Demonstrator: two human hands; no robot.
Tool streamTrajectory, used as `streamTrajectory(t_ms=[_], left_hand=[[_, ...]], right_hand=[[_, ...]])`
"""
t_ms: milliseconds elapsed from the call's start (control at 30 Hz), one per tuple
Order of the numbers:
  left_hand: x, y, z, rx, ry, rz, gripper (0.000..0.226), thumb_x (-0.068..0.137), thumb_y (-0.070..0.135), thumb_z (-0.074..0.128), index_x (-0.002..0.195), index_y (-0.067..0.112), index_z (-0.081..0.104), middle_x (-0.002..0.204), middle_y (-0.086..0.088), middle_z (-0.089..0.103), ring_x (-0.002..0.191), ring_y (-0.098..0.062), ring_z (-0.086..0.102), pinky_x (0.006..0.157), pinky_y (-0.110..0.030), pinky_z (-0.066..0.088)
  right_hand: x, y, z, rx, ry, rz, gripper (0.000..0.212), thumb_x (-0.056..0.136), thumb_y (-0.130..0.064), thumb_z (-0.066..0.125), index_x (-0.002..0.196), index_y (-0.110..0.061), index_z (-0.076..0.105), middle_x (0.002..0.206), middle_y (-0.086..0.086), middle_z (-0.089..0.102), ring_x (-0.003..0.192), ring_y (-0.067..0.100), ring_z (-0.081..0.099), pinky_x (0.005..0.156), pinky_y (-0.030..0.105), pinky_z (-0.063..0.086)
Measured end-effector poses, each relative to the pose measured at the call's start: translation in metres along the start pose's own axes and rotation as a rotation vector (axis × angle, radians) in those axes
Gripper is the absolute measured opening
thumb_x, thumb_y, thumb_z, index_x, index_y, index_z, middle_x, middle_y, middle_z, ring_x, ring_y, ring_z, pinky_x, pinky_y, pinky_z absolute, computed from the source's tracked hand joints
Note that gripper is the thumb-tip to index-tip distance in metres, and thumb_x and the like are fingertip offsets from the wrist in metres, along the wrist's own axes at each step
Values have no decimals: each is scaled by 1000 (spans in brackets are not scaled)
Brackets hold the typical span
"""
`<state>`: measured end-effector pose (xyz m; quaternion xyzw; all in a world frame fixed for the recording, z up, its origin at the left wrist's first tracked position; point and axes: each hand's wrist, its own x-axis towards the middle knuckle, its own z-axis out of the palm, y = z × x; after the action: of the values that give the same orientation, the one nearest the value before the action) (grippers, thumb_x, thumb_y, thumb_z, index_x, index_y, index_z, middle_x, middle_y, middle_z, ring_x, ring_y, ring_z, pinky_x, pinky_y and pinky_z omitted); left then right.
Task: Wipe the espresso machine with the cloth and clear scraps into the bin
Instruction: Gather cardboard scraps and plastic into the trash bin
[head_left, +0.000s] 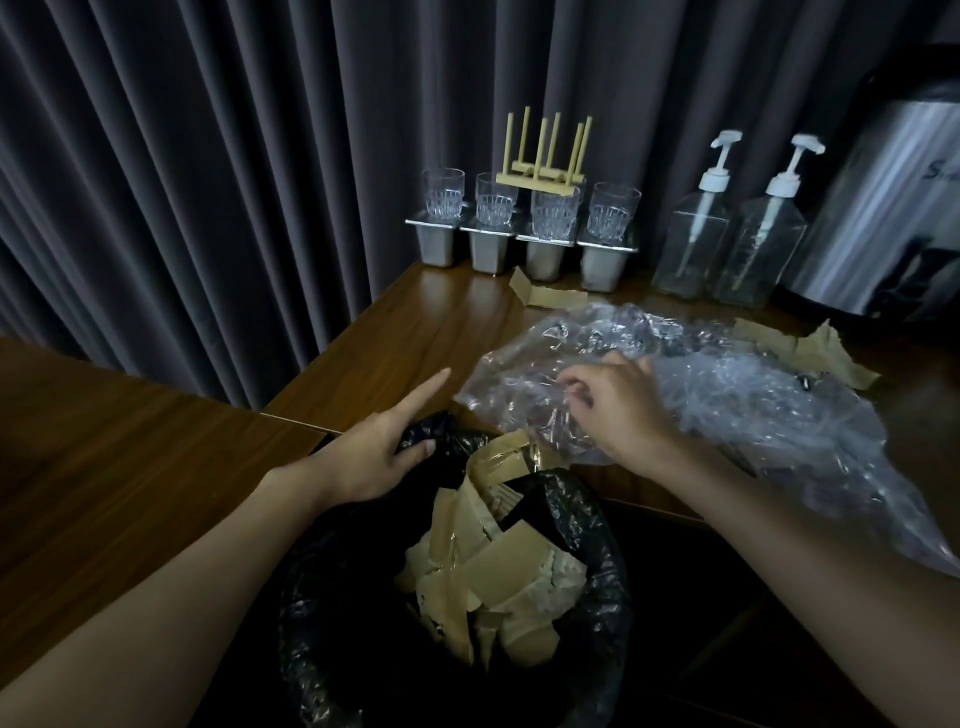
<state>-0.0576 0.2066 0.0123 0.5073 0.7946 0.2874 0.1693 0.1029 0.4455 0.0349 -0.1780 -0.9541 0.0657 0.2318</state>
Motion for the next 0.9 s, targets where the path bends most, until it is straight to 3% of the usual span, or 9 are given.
streamTrajectory(t_ms=[133,233,367,433,500,600,667,767,900], left_hand=[[-1,3,-1,-1,7,22,89,99,16,56,147,61,-5,162,11,19,145,-7,25,116,-25,22],[-1,3,-2,12,-12,35,80,100,16,54,147,62,8,160,12,25,145,-7,27,119,-31,25],[0,-2,1,21,12,45,74,99,17,55,150,55,16,161,12,24,147,-4,20,118,-26,19],[1,-3,2,20,16,39,72,99,18,55,150,52,17,160,12,25,144,0,21,116,-23,19],[2,-2,2,28,23,37,71,99,18,55,150,51,18,159,13,26,140,3,21,113,-21,20],[2,-2,2,28,30,39,71,99,19,56,150,51,19,157,16,29,138,4,25,111,-19,21],[1,-4,2,18,32,30,71,99,19,57,149,52,19,156,15,32,139,1,29,114,-22,25],[-1,-5,3,-13,34,13,72,98,19,57,149,52,17,158,12,32,143,-7,31,119,-34,28],[-1,-4,3,-9,56,16,74,98,20,58,148,53,16,156,14,31,141,-2,28,119,-29,22]], right_hand=[[-3,-25,-3,376,-78,-78,38,87,-21,65,124,-26,60,91,-19,64,98,12,58,99,44,44],[-4,-30,-13,446,-106,-133,42,88,-36,62,129,-28,56,102,-23,65,93,-8,56,109,47,35],[4,-3,-29,-16,101,40,59,90,-51,58,142,-26,43,137,-3,54,132,22,41,111,43,19],[4,20,-27,-194,-42,212,88,80,-65,60,150,-31,19,157,8,28,145,32,20,113,56,13],[2,34,-18,-68,-197,349,112,70,-67,70,151,-35,0,162,14,8,147,40,11,113,66,12],[-3,41,0,64,-255,363,125,66,-48,83,151,-36,-8,157,13,27,131,39,45,107,61,36],[-6,35,7,90,-235,339,121,72,-29,83,152,-33,-9,137,13,53,97,29,65,87,48,54],[-5,27,9,156,-171,400,86,84,-15,71,153,-22,18,93,7,65,64,19,61,52,32,52],[-4,7,-9,225,-52,221,55,84,-17,69,135,-21,50,110,2,64,66,15,55,60,31,46]])
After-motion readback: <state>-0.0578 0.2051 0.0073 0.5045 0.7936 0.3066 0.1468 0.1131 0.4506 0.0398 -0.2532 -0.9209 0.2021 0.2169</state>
